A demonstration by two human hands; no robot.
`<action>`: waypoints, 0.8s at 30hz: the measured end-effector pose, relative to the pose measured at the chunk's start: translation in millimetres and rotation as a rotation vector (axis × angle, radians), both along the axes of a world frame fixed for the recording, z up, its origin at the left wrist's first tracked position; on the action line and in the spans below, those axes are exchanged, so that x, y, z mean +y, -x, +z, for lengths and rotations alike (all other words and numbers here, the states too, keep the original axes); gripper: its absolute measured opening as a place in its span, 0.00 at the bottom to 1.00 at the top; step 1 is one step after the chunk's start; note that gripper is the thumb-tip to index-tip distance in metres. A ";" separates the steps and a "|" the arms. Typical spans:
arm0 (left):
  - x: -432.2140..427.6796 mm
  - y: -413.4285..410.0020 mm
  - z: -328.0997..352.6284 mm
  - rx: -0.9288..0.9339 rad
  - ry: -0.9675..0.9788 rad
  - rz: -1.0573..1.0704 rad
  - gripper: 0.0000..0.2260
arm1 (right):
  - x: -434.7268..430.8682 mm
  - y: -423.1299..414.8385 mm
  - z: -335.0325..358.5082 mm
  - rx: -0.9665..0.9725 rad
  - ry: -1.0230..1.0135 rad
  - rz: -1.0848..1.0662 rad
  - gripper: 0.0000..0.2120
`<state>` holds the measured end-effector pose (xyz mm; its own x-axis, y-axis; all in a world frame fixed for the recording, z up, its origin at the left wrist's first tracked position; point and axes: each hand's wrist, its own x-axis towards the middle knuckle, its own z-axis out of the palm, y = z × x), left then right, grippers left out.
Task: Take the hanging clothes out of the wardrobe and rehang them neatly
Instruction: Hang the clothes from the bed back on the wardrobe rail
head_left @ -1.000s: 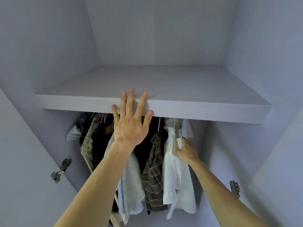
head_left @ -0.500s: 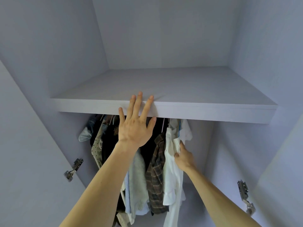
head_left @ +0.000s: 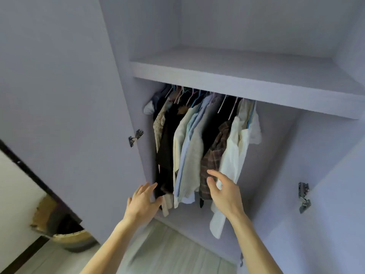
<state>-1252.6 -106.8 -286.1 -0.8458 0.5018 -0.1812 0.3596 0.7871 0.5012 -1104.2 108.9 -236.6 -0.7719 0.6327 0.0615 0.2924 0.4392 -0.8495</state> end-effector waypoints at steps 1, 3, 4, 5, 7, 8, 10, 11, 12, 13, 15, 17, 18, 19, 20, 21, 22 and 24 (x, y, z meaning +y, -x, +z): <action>-26.8 -12.9 -12.0 -0.022 0.026 0.033 0.26 | -19.0 -2.2 -5.8 -0.013 -0.061 0.082 0.15; -78.2 -42.8 -31.4 -0.052 0.063 0.097 0.26 | -56.4 -6.1 -22.9 -0.066 -0.207 0.254 0.15; -104.0 -59.3 -40.0 -0.056 0.077 0.132 0.26 | -76.1 -8.9 -31.6 -0.104 -0.278 0.331 0.16; -129.3 -76.4 -47.9 -0.053 0.088 0.170 0.26 | -95.0 -12.9 -39.8 -0.138 -0.332 0.396 0.16; -179.7 -112.6 -62.5 -0.047 0.113 0.258 0.26 | -133.0 -22.3 -52.9 -0.185 -0.400 0.525 0.17; -204.3 -131.5 -68.5 -0.049 0.131 0.303 0.26 | -152.4 -27.3 -59.1 -0.200 -0.425 0.589 0.18; -253.1 -172.9 -79.7 -0.066 0.168 0.401 0.26 | -192.1 -38.9 -70.0 -0.232 -0.467 0.727 0.19; -275.7 -194.2 -84.9 -0.078 0.185 0.455 0.26 | -211.3 -44.5 -74.9 -0.240 -0.486 0.791 0.19; -296.9 -216.2 -89.7 -0.094 0.199 0.513 0.26 | -230.3 -48.5 -79.8 -0.244 -0.510 0.856 0.18; -316.2 -238.8 -93.2 -0.111 0.211 0.576 0.26 | -249.3 -52.0 -82.9 -0.252 -0.535 0.924 0.18; -352.0 -289.1 -98.6 -0.149 0.239 0.702 0.25 | -287.8 -58.5 -86.0 -0.263 -0.584 1.061 0.18; -384.1 -345.1 -101.6 -0.189 0.244 0.845 0.25 | -327.2 -67.1 -85.3 -0.269 -0.607 1.191 0.19; -398.7 -374.3 -102.2 -0.214 0.231 0.927 0.25 | -347.9 -72.2 -85.2 -0.255 -0.620 1.264 0.19; -411.6 -403.9 -101.7 -0.239 0.217 1.009 0.26 | -368.7 -78.4 -84.1 -0.239 -0.629 1.337 0.19; -423.1 -433.6 -100.9 -0.266 0.206 1.092 0.27 | -389.6 -85.5 -83.2 -0.223 -0.641 1.408 0.19; -433.4 -463.1 -100.5 -0.292 0.195 1.184 0.27 | -410.9 -92.8 -81.9 -0.203 -0.664 1.478 0.19; -441.8 -491.7 -100.8 -0.317 0.190 1.278 0.26 | -432.0 -100.8 -80.7 -0.180 -0.700 1.554 0.19; -450.0 -546.8 -99.3 -0.343 0.190 1.454 0.24 | -471.6 -119.7 -77.0 -0.115 -0.768 1.717 0.19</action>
<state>-705.8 -556.8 -385.4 -0.4753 -0.7664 -0.4321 -0.8797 0.4049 0.2495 -984.5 -362.6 -313.6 -0.4724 -0.8643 -0.1727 -0.7851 0.5017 -0.3631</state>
